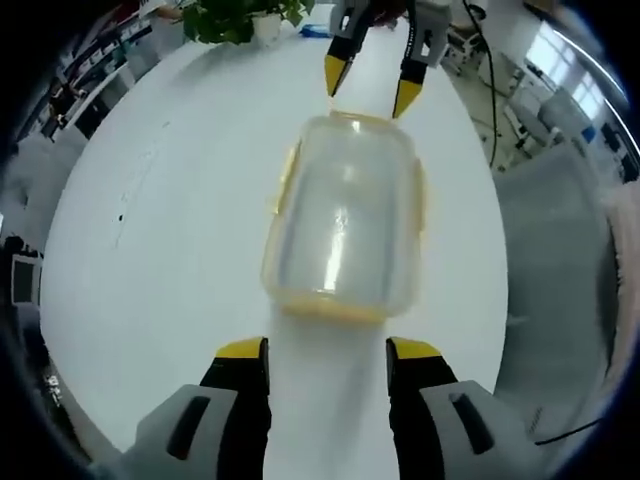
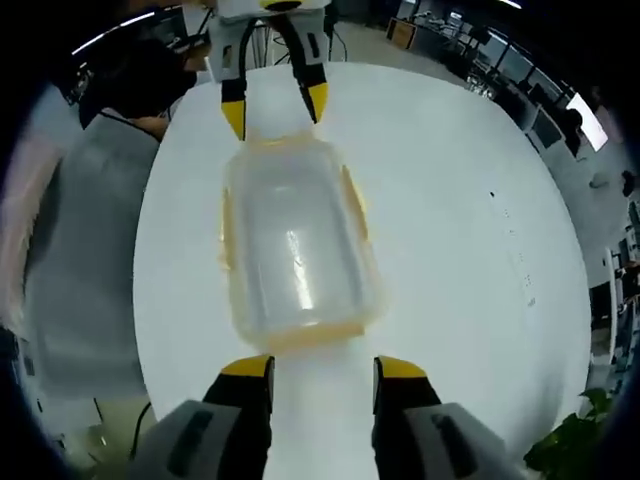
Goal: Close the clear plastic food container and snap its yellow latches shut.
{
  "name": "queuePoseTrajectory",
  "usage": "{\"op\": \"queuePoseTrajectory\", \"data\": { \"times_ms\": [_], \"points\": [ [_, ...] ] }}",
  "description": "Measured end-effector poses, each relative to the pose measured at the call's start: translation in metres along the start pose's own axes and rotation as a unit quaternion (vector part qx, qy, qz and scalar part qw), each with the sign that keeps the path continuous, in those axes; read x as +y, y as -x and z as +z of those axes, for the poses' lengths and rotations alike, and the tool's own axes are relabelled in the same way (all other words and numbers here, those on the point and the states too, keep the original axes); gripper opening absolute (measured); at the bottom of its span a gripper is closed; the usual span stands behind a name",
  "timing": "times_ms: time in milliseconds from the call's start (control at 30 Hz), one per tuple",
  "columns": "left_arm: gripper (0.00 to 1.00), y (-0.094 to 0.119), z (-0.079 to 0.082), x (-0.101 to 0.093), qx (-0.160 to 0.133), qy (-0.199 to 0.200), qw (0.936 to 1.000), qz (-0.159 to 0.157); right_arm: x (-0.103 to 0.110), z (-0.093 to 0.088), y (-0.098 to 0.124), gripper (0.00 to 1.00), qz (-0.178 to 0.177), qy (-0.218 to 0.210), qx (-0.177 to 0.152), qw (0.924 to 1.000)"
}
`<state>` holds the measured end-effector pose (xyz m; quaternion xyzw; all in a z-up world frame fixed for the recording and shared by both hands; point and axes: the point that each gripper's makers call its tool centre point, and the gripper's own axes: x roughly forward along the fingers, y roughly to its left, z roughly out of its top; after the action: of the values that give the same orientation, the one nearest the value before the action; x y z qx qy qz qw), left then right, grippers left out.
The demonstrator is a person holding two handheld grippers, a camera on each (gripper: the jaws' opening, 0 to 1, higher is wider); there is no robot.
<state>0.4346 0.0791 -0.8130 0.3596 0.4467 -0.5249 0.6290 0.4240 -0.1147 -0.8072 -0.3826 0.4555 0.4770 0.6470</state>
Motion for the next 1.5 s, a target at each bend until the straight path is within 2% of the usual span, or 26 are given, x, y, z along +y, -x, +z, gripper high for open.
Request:
{"op": "queuePoseTrajectory", "data": {
  "times_ms": [33,100,233,300,400,467,600,767,833,967,1000,1100,1200,1300,1367,1400,1467,1500],
  "points": [
    [0.44,0.001,0.004,0.000,-0.017,0.027,0.9995,0.003,-0.001,0.001,0.001,0.37,-0.005,-0.009,-0.005,0.9999],
    [0.44,0.002,0.008,0.000,-0.037,0.054,0.9978,0.003,-0.002,0.005,0.003,0.37,-0.009,-0.039,-0.020,0.9990],
    [0.45,0.002,0.009,-0.002,-0.050,0.077,0.9958,-0.001,-0.004,0.008,0.006,0.36,-0.010,-0.075,-0.037,0.9965],
    [0.45,0.000,0.012,-0.005,-0.067,0.119,0.9906,-0.006,-0.002,0.011,0.006,0.36,-0.007,-0.103,-0.050,0.9934],
    [0.45,0.000,0.017,-0.005,-0.093,0.151,0.9842,-0.001,0.001,0.012,0.004,0.35,0.000,-0.131,-0.057,0.9897],
    [0.45,0.000,0.016,-0.007,-0.101,0.174,0.9797,-0.006,0.003,0.011,0.003,0.34,0.001,-0.131,-0.055,0.9898],
    [0.42,-0.004,0.010,-0.008,-0.100,0.199,0.9749,-0.005,0.007,0.015,0.001,0.33,0.008,-0.174,-0.070,0.9822],
    [0.39,-0.008,0.014,-0.009,-0.133,0.261,0.9561,-0.014,0.007,0.015,-0.005,0.33,0.014,-0.220,-0.082,0.9720],
    [0.38,-0.009,0.014,-0.010,-0.136,0.268,0.9535,-0.021,0.008,0.014,-0.006,0.33,0.016,-0.234,-0.083,0.9686],
    [0.41,-0.012,0.017,-0.012,-0.151,0.279,0.9475,-0.039,0.011,0.011,-0.013,0.33,0.027,-0.237,-0.083,0.9675],
    [0.41,-0.014,0.017,-0.012,-0.152,0.288,0.9448,-0.038,0.011,0.016,-0.013,0.33,0.038,-0.266,-0.098,0.9583],
    [0.39,-0.014,0.020,-0.013,-0.161,0.298,0.9398,-0.046,0.008,0.013,-0.013,0.33,0.034,-0.263,-0.093,0.9598],
    [0.40,-0.017,0.021,-0.012,-0.161,0.314,0.9342,-0.050,0.010,0.017,-0.015,0.33,0.051,-0.280,-0.095,0.9538],
    [0.39,-0.017,0.022,-0.011,-0.158,0.320,0.9328,-0.049,0.010,0.022,-0.018,0.32,0.069,-0.289,-0.098,0.9497],
    [0.39,-0.017,0.022,-0.012,-0.159,0.319,0.9331,-0.048,0.011,0.020,-0.018,0.32,0.081,-0.300,-0.082,0.9470],
    [0.38,-0.017,0.022,-0.012,-0.159,0.320,0.9327,-0.048,0.011,0.020,-0.018,0.31,0.081,-0.297,-0.081,0.9480],
    [0.37,-0.017,0.023,-0.011,-0.156,0.337,0.9277,-0.041,0.012,0.020,-0.018,0.30,0.081,-0.296,-0.077,0.9485],
    [0.37,-0.018,0.024,-0.012,-0.155,0.335,0.9283,-0.040,0.013,0.020,-0.018,0.29,0.080,-0.296,-0.075,0.9489]
  ]
}}
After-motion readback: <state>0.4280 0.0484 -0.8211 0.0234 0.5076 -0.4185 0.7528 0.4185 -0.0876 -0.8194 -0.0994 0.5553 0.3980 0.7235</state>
